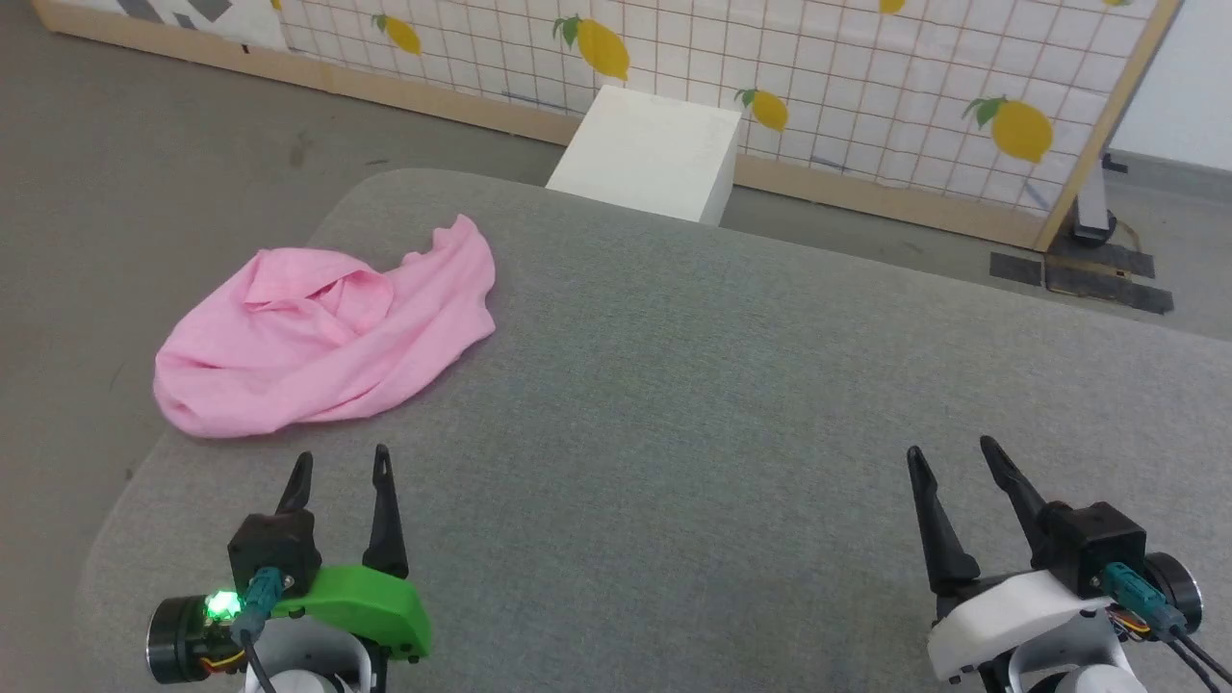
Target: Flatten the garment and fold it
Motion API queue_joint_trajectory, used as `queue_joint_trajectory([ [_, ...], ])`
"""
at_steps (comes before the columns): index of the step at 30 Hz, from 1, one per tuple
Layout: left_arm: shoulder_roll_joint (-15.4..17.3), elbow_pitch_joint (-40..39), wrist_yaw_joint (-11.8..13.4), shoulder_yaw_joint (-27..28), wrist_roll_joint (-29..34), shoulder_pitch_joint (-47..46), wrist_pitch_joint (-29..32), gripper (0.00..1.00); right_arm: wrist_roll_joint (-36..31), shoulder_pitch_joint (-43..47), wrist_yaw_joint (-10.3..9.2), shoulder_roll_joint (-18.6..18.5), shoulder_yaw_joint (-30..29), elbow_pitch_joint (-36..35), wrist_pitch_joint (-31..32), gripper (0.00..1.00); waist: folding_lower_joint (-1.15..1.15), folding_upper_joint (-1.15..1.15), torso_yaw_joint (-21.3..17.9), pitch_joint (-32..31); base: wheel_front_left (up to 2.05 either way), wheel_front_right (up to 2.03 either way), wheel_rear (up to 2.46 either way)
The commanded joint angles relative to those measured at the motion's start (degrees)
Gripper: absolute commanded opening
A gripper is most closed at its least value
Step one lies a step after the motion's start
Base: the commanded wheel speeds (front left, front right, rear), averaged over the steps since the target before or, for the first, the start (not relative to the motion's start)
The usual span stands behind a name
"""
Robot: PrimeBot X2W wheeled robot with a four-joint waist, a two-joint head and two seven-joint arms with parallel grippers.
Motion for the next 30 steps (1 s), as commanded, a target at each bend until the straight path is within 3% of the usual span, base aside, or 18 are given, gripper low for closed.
queue_joint_trajectory([
  [1,0.6,0.4,0.6,0.0,-0.7,-0.3,-0.6,1.00,0.4,-1.1,-0.04,0.1,0.1,0.4,-0.8,1.00,0.00,0.00,0.9,-0.1,-0.01,-0.01,-0.01],
  [30,1.7,2.8,3.1,-0.9,-3.9,-0.7,-4.0,1.00,2.9,-1.5,-0.06,0.1,-0.3,4.0,-4.3,1.00,0.00,0.00,10.1,0.1,0.00,0.00,0.00],
])
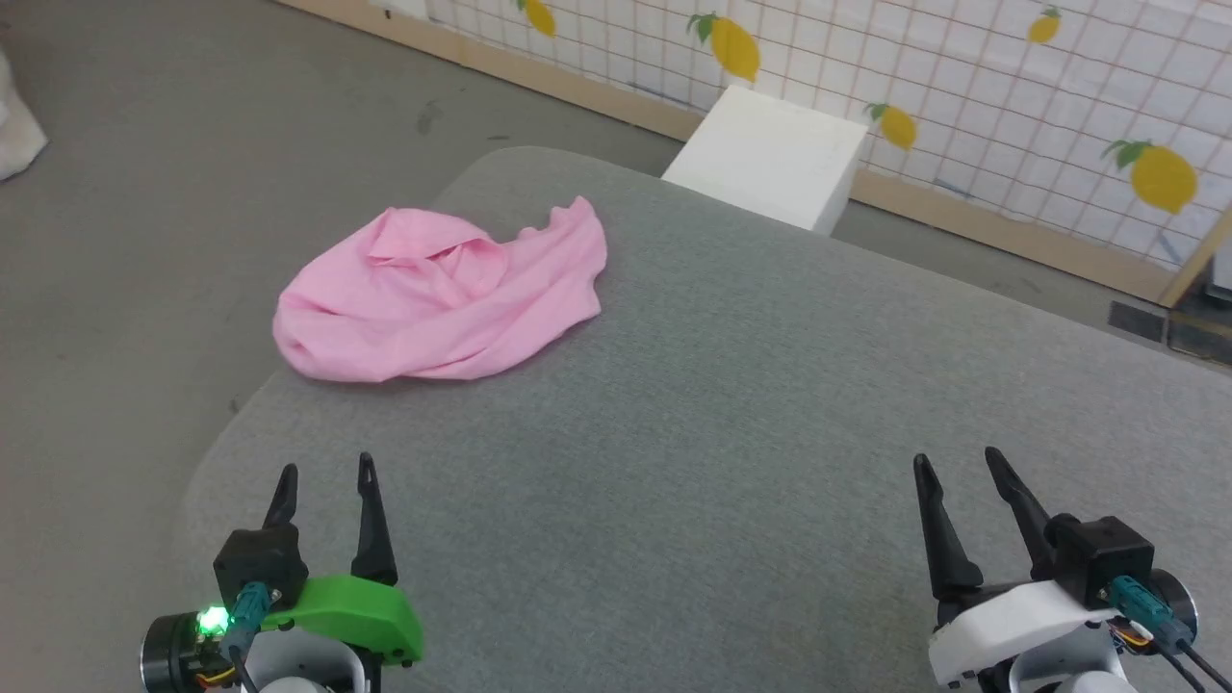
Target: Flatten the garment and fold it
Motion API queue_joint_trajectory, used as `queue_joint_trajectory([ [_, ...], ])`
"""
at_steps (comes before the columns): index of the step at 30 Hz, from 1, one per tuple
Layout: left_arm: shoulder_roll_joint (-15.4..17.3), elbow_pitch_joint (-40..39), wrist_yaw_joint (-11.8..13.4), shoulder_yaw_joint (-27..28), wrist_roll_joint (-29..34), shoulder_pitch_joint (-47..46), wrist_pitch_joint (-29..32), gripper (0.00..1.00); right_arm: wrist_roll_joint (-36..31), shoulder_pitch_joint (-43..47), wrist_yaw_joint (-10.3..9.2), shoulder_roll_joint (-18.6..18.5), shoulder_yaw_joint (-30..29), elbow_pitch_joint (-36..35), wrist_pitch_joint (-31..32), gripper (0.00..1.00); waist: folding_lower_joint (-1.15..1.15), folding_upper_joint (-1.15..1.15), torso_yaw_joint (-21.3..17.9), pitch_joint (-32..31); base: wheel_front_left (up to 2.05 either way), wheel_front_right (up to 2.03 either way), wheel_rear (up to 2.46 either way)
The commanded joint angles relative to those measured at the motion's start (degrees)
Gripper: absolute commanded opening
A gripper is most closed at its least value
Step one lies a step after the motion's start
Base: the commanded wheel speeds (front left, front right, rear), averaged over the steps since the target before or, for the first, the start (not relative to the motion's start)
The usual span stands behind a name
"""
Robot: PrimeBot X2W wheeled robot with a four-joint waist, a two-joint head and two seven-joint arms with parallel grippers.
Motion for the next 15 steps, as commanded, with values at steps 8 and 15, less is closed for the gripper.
queue_joint_trajectory([
  [8,0.5,0.7,1.5,-0.3,-1.4,-0.8,-1.4,1.00,0.7,-1.8,-0.07,0.1,-0.5,0.9,-1.6,1.00,0.00,0.00,3.3,0.7,-0.01,-0.01,-0.01],
  [15,0.5,1.6,2.4,-0.3,-2.5,-0.7,-2.6,1.00,1.2,-2.0,-0.08,0.1,-0.6,1.8,-2.6,1.00,0.00,0.00,6.2,0.9,0.00,0.00,0.00],
])
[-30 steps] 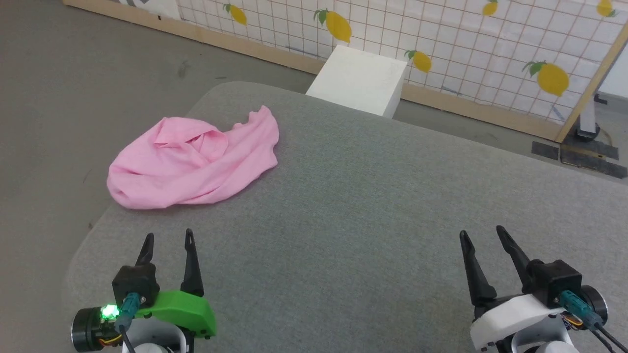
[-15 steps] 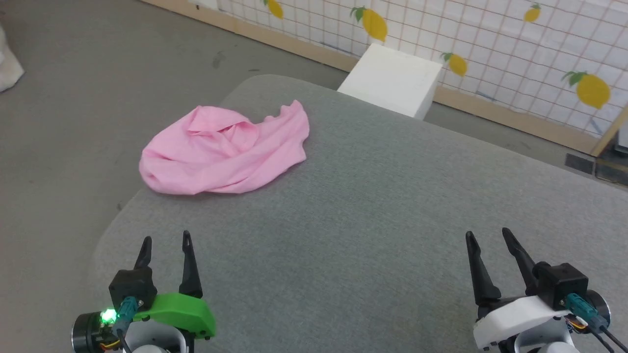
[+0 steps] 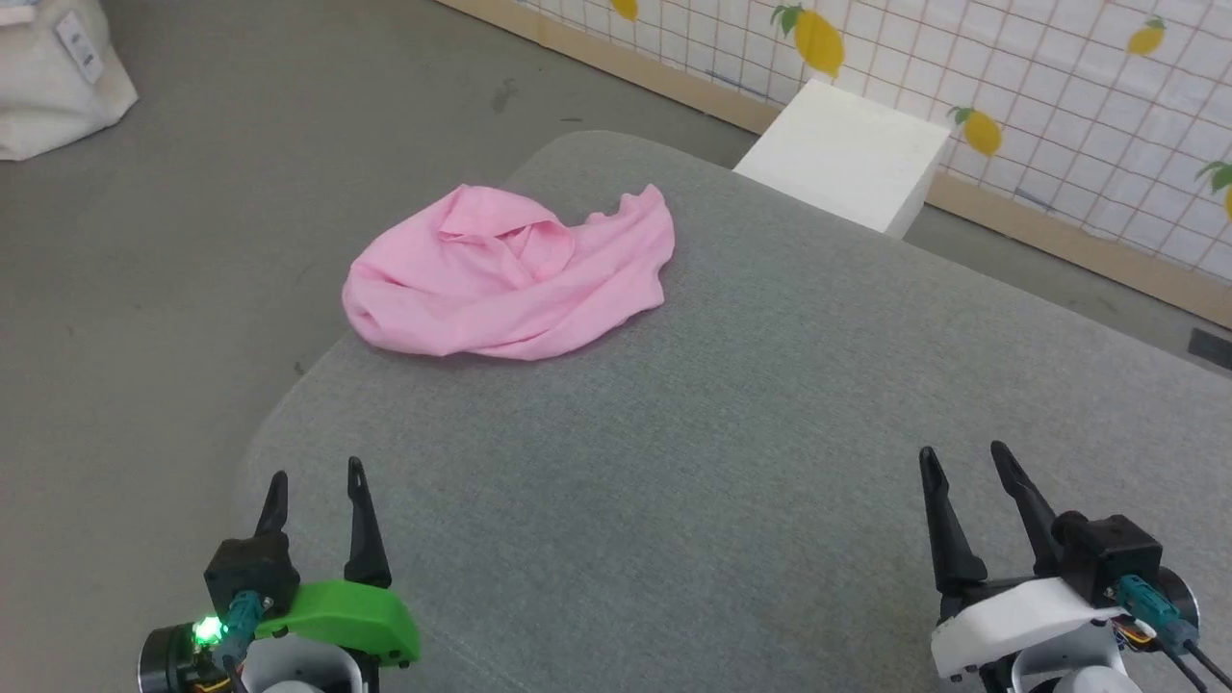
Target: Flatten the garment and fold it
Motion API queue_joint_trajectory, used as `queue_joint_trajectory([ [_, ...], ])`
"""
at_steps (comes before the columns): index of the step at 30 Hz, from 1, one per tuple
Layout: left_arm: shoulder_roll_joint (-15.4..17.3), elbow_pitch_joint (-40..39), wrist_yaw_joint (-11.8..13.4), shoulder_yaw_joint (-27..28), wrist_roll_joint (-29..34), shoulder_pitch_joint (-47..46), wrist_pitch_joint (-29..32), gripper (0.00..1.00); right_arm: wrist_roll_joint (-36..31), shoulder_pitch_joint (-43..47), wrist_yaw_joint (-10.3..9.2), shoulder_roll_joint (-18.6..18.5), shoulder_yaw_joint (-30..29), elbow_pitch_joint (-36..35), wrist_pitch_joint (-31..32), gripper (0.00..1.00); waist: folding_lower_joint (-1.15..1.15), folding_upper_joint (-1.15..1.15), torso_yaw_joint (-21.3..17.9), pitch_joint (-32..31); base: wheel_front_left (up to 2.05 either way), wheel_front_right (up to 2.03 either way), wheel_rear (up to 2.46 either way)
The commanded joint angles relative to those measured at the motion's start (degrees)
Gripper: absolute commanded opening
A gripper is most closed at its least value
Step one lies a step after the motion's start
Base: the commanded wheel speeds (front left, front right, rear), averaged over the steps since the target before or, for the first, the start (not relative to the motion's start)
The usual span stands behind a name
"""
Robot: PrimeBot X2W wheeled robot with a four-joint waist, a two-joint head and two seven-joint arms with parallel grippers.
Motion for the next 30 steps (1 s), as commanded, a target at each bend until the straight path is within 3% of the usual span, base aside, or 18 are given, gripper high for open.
queue_joint_trajectory([
  [1,0.3,0.4,0.6,-0.2,-0.6,-0.7,-0.7,1.00,0.6,-1.1,-0.08,0.0,-0.1,0.4,-0.6,1.00,0.00,0.00,0.8,0.0,0.00,0.00,0.00],
  [17,0.1,2.1,0.9,-0.7,-1.9,-1.5,-2.2,1.00,2.0,-0.4,-0.09,0.1,-0.2,1.6,-1.3,1.00,0.00,0.00,5.2,0.3,-0.01,-0.01,-0.01],
  [25,0.0,6.8,-3.3,0.7,-6.4,-11.8,-1.5,1.00,-1.0,-2.2,-0.09,0.1,0.6,-2.3,1.8,1.00,0.00,0.00,0.0,7.8,0.00,0.00,0.00],
  [30,3.0,12.8,-6.4,1.9,-9.1,-25.6,2.9,1.00,-3.4,-5.0,-0.09,0.1,0.9,-6.1,4.2,1.00,0.00,0.00,-6.2,16.8,0.00,0.00,0.00],
])
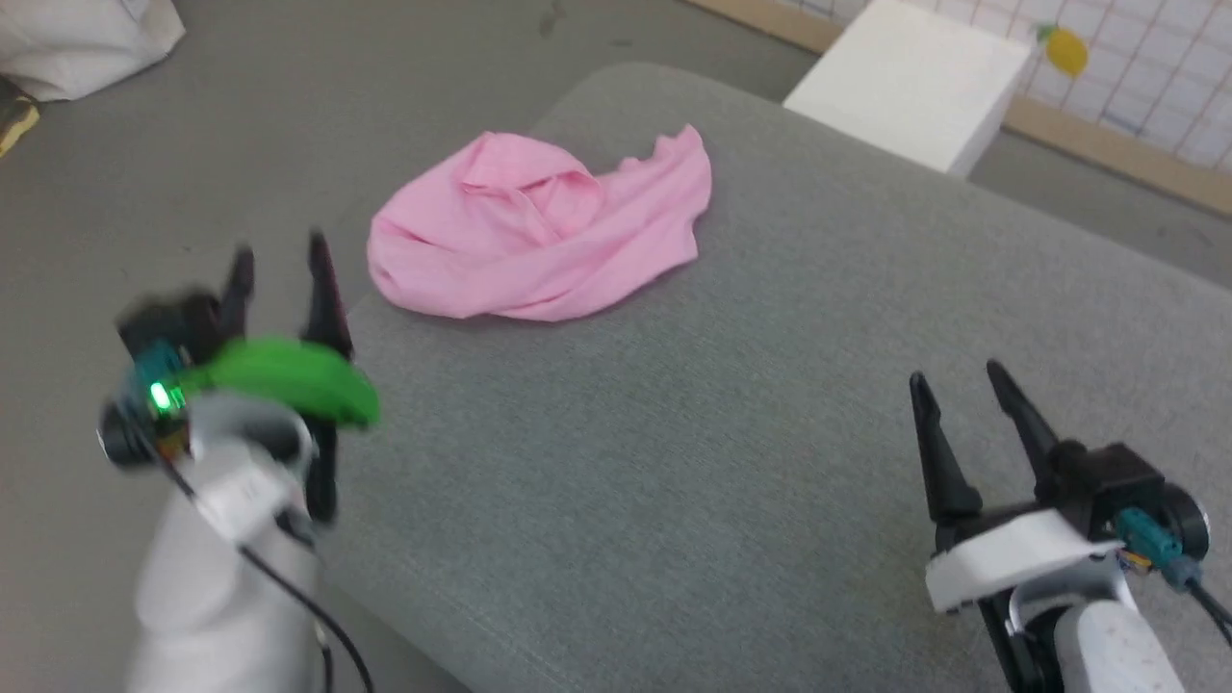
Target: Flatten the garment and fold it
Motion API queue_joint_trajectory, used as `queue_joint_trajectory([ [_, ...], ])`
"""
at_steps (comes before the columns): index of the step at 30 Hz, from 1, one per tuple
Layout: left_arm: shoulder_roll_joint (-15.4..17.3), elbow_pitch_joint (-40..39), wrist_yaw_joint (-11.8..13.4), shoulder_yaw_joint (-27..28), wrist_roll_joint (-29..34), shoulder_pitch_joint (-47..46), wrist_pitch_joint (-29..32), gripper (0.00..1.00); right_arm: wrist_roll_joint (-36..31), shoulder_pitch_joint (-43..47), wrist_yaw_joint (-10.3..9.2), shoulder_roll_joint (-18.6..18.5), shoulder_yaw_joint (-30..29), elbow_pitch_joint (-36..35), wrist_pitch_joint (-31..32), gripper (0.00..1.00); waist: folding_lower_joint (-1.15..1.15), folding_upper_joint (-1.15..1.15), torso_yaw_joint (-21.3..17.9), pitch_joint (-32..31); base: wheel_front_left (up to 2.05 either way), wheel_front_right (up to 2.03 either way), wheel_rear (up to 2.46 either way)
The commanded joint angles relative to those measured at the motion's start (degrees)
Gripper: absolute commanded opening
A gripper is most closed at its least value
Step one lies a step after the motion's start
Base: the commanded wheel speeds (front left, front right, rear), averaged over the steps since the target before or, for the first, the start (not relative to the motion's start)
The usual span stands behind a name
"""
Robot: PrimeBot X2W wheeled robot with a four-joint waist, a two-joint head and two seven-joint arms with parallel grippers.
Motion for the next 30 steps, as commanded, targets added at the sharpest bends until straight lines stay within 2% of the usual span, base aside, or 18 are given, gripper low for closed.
queue_joint_trajectory([
  [1,1.6,1.7,-1.0,0.3,-0.7,-4.5,1.8,1.00,-0.8,-1.7,-0.09,-0.1,0.0,-1.2,0.6,1.00,0.00,0.00,-10.2,12.3,0.00,0.00,0.00],
  [8,7.6,8.0,-4.2,1.7,-3.8,-18.7,12.6,1.00,-1.8,-6.0,-0.09,-0.1,-0.3,-4.4,1.1,1.00,0.00,0.00,-19.1,23.7,0.00,0.00,0.00],
  [9,8.8,9.3,-4.9,2.2,-5.2,-20.8,16.5,1.00,-1.5,-7.1,-0.09,-0.1,-0.3,-4.8,0.7,1.00,0.00,0.00,-21.5,26.3,0.00,0.00,0.00],
  [13,10.8,12.4,-4.6,3.2,-7.8,-22.2,26.0,1.00,-0.4,-8.8,-0.09,-0.1,-0.3,-4.5,-0.5,1.00,0.00,0.00,-25.1,29.4,0.00,0.00,0.00],
  [16,11.8,14.5,-2.9,4.7,-10.4,-21.2,34.0,1.00,0.6,-9.9,-0.09,-0.1,-0.1,-3.3,-1.8,1.00,0.00,0.00,-27.2,30.6,0.00,0.00,0.00],
  [19,12.2,15.2,-0.6,5.9,-12.0,-19.4,39.0,1.00,1.1,-10.5,-0.09,-0.1,0.1,-2.0,-2.7,1.00,0.00,0.00,-28.2,30.5,0.00,0.00,0.00],
  [23,12.6,16.4,2.3,6.0,-13.2,-15.3,47.8,1.00,1.9,-10.4,-0.09,-0.1,-0.3,0.2,-3.8,1.00,0.00,0.00,-28.8,27.6,0.00,0.00,0.00],
  [24,12.9,16.1,2.7,5.7,-13.3,-14.1,49.9,0.77,2.2,-10.2,-0.09,-0.1,-0.4,0.9,-4.1,1.00,0.00,0.00,-28.8,26.2,0.00,0.00,0.00],
  [25,13.1,15.8,2.9,5.6,-13.3,-13.4,50.9,0.63,2.3,-10.0,-0.09,-0.1,-0.5,1.3,-4.3,1.00,0.00,0.00,-28.8,25.3,0.00,0.00,0.00],
  [26,13.7,14.4,2.5,5.1,-12.9,-12.1,51.6,0.19,2.5,-9.6,-0.09,-0.1,-0.5,2.1,-4.6,1.00,0.00,0.00,-28.8,23.2,0.00,0.00,0.00],
  [27,14.5,13.0,2.1,4.7,-12.2,-11.3,51.0,0.00,2.7,-9.3,-0.09,-0.1,-0.6,2.6,-4.8,1.00,0.00,0.00,-28.7,21.8,0.00,0.00,0.00],
  [30,17.4,8.3,2.8,4.8,-8.6,-9.5,43.8,0.00,3.4,-7.9,-0.09,-0.1,-0.8,3.9,-5.2,1.00,0.00,0.00,-28.7,16.4,0.00,0.00,0.00],
])
